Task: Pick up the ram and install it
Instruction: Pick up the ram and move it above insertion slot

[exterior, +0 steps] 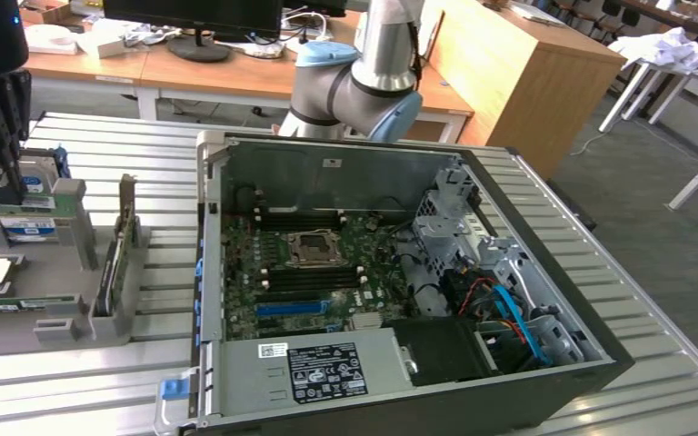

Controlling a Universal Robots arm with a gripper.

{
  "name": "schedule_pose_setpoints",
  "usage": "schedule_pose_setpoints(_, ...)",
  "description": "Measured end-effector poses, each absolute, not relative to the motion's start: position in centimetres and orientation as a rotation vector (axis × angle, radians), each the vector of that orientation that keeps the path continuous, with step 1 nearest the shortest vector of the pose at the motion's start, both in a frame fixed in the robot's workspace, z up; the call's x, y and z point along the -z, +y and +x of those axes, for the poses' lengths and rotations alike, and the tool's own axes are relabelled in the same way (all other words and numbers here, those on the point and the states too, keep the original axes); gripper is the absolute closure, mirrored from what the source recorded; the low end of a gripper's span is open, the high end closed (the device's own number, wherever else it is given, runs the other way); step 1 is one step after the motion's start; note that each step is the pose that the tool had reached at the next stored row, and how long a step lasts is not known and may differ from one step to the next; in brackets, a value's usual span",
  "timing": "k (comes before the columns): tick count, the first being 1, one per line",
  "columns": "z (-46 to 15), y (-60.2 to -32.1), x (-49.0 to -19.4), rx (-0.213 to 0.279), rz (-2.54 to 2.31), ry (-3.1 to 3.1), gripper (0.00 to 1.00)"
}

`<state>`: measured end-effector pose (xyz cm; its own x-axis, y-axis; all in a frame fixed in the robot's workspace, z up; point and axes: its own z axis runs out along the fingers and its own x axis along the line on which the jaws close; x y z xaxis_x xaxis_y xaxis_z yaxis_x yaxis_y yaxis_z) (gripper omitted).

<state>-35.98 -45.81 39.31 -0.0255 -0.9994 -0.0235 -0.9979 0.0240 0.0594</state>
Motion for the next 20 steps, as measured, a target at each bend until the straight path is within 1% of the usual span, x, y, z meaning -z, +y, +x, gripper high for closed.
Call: schedule_pose_setpoints(20, -34.5, -45.8, -39.3, 0.096, 2.174, -2.227, 0.88)
